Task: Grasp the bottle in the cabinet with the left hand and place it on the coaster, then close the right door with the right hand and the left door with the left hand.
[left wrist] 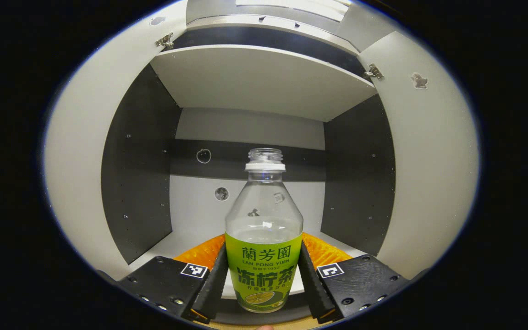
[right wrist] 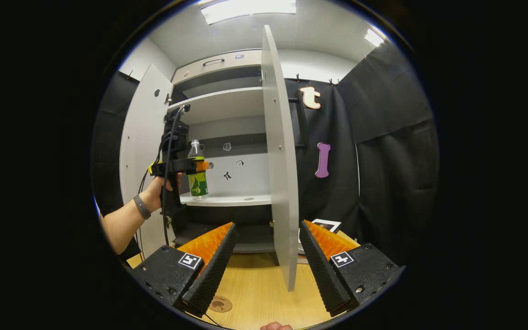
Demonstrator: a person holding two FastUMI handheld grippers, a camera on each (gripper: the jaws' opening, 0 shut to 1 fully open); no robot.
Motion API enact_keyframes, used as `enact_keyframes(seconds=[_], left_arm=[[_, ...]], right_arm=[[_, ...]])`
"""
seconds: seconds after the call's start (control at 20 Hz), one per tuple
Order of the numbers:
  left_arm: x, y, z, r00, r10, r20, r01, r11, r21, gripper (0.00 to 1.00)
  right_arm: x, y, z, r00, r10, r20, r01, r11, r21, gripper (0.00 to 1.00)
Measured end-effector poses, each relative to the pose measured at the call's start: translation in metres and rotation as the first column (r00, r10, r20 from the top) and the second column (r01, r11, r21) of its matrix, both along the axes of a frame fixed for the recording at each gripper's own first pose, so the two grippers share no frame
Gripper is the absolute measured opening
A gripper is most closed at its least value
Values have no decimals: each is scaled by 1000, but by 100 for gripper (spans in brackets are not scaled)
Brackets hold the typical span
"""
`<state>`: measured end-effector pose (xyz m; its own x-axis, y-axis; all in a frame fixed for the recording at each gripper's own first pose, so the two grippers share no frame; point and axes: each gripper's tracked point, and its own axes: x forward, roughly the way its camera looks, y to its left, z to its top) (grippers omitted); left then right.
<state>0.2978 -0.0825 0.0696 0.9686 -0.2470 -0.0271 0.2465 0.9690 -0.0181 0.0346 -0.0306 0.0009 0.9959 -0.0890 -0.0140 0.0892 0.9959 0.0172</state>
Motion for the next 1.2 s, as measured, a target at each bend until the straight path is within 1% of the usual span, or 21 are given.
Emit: enact_keyframes(seconds=[0.05, 0.35, 0.45, 0.6, 0.7, 0.8, 0.85, 1.0, 1.1, 1.2], left_arm=[[-10, 1, 0, 1000, -5, 4, 5, 1000, 1, 72], [-76, -15, -22, 996, -80, -31, 79, 996, -40, 72], [-93, -16, -33, 997, -78, -25, 77, 996, -34, 72], [-114, -11, -60, 999, -35, -34, 35, 999, 3, 71], [-129, -9, -82, 999, -15, -40, 14, 1000, -3, 72], [-144, -8, -103, 1000, 7, -12, -7, 1000, 7, 72], [-151, -10, -116, 1000, 13, -5, -12, 1000, 17, 71], [-171, -14, -167, 999, 37, -34, -37, 999, 19, 72], [-183, -16, -199, 997, 63, -43, -61, 997, 39, 72], [-196, -23, -229, 996, 66, -54, -63, 996, 62, 72]], right_arm=[[-1, 2, 1, 1000, 5, 2, -5, 1000, -5, 84], [-11, 13, 5, 999, 43, 3, -43, 999, -23, 84], [-14, 15, 7, 999, 50, 5, -50, 998, -36, 84], [-18, 19, 10, 998, 65, 11, -65, 997, -31, 84], [-21, 23, 16, 996, 85, 16, -85, 996, -19, 84], [-24, 23, 25, 995, 97, 30, -97, 995, -14, 84], [-25, 22, 28, 994, 100, 32, -99, 995, -21, 84], [-26, 16, 34, 995, 95, 28, -93, 994, -63, 84], [-29, 14, 34, 996, 92, 16, -90, 993, -77, 84], [-30, 13, 31, 996, 91, -5, -91, 992, -85, 84]])
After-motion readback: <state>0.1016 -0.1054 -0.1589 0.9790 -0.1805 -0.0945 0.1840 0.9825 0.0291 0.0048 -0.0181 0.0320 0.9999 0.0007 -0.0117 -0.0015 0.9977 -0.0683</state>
